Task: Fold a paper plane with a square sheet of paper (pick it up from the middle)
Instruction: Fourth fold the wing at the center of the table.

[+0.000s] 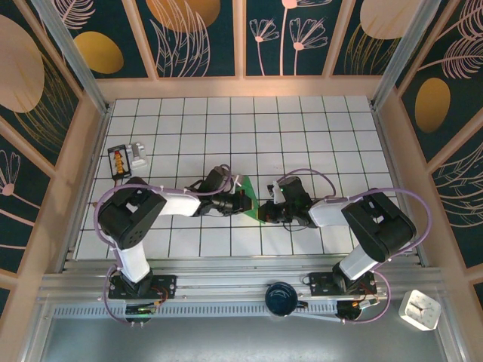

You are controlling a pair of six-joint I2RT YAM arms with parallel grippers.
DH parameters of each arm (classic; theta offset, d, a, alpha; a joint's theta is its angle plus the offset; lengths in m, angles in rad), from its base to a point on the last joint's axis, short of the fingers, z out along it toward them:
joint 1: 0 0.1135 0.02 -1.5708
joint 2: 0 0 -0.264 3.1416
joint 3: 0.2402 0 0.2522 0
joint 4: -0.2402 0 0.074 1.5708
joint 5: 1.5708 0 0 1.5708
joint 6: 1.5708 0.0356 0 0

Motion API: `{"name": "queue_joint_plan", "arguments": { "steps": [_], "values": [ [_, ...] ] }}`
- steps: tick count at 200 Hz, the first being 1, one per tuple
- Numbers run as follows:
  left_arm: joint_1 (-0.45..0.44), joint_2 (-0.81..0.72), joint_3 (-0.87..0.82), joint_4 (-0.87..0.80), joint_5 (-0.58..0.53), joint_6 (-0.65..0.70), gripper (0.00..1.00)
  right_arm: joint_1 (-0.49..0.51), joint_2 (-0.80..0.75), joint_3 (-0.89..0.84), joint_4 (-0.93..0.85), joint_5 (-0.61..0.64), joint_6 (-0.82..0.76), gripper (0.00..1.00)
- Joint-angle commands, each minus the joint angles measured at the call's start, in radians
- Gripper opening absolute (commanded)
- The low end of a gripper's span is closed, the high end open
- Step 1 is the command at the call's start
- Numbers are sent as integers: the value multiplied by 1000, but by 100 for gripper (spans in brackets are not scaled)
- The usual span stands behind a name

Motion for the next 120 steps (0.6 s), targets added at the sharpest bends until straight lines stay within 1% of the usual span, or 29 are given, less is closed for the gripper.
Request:
{"name": "queue_joint_plan", "arguments": {
  "steps": [1, 44, 120],
  "values": [
    [-6, 35, 18, 29, 32, -35, 0, -5, 18, -44, -135, 57, 0, 0],
    [-9, 59, 33, 41, 53, -39, 0, -4, 19, -42, -134, 56, 3, 0],
    [-16, 73, 57, 27, 44, -29, 0, -4, 27, -34, -142, 57, -1, 0]
  ]
}}
